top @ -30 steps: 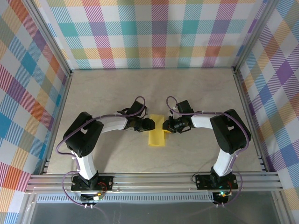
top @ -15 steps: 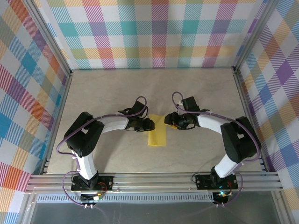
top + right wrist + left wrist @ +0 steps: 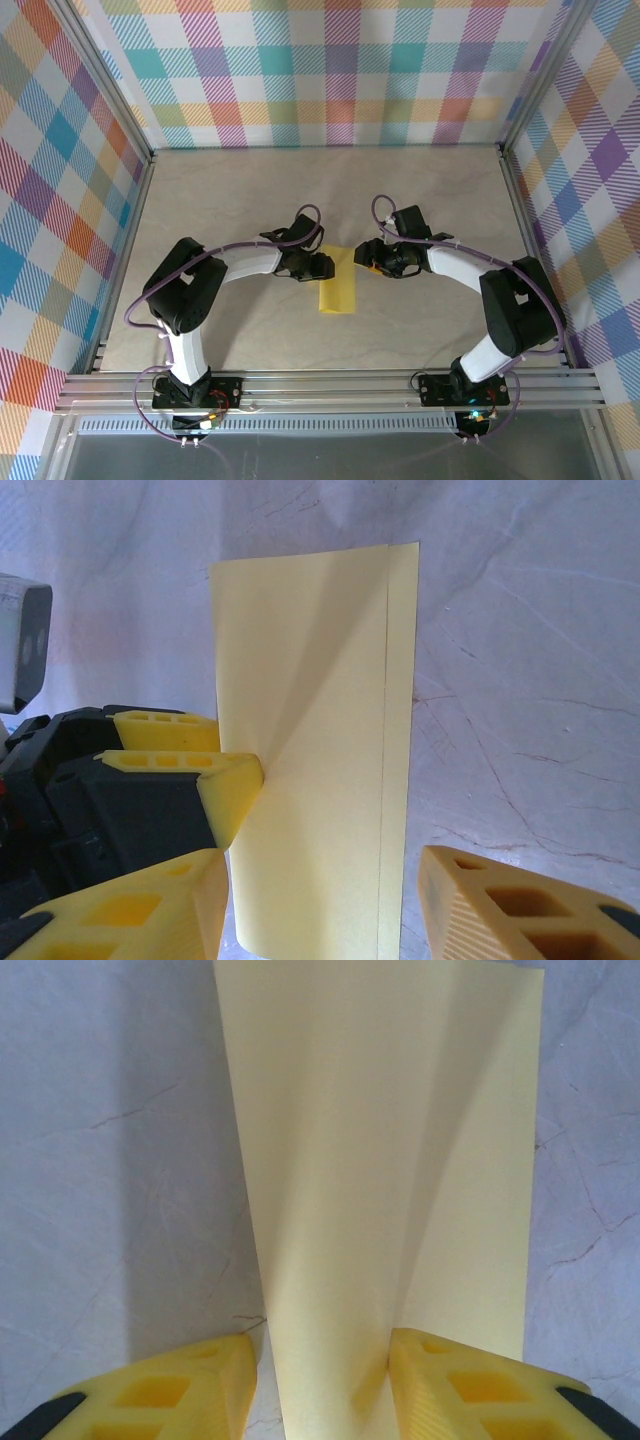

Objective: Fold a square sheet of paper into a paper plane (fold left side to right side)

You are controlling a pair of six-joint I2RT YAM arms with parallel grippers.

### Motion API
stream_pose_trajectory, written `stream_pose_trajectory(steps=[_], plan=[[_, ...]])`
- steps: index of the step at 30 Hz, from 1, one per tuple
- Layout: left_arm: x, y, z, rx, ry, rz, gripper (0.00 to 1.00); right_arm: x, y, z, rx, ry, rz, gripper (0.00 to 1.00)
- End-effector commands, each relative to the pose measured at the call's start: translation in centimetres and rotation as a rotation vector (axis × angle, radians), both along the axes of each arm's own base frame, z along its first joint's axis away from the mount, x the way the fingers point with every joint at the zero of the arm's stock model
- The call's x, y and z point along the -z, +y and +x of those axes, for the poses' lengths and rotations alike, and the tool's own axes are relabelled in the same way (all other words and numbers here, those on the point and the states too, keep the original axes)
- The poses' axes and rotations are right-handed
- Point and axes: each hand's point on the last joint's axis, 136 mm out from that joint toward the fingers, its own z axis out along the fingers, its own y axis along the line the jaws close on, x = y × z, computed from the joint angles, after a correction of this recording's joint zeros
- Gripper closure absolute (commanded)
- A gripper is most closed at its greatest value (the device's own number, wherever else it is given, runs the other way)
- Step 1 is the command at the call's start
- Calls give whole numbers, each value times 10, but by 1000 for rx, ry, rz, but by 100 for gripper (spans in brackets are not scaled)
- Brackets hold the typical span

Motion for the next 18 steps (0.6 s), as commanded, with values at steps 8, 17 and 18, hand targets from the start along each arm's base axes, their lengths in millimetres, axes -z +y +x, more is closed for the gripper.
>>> stream_pose_trajectory(steps=[8, 17, 18], plan=[[34, -4, -19, 60, 66, 116, 53, 5, -2, -8, -12, 19, -5, 47], [36, -5, -19, 56, 73, 128, 52, 7, -1, -7, -12, 22, -1, 47], [36, -5, -19, 54, 74, 131, 52, 8, -2, -8, -13, 24, 0, 47]])
